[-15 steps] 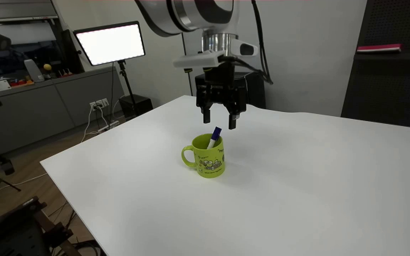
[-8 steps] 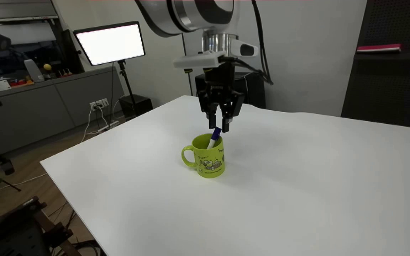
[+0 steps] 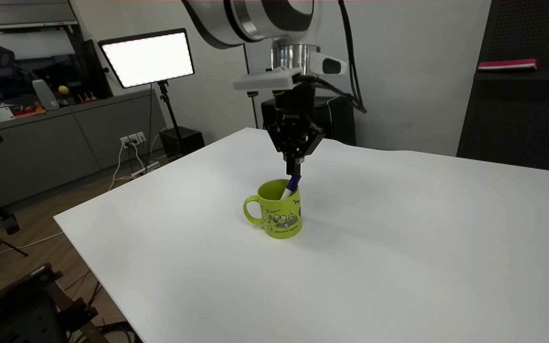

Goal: Place the marker on the table

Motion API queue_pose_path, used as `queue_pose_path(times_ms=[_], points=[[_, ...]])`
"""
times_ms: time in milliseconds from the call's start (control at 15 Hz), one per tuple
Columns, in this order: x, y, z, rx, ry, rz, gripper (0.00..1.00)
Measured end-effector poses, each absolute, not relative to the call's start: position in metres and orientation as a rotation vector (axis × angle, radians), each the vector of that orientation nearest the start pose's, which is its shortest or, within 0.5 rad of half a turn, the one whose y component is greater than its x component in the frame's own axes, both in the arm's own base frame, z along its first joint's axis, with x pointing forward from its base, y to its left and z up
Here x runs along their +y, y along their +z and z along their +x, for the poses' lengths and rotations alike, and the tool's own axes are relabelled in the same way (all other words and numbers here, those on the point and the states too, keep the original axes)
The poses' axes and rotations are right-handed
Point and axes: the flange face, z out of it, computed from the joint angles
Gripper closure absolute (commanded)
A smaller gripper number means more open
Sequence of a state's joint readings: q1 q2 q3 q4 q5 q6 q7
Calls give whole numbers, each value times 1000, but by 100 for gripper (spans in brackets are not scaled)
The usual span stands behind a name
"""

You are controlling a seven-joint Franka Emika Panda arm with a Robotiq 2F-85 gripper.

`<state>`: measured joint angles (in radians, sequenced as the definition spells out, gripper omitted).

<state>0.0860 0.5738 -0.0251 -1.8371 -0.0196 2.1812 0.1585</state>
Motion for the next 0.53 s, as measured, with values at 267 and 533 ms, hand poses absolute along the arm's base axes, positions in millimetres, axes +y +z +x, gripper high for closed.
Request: queue_pose_path(times_ms=[267, 533], points=[[38, 197, 618, 130, 363, -3172, 42], [37, 194, 616, 130, 374, -3172, 14]])
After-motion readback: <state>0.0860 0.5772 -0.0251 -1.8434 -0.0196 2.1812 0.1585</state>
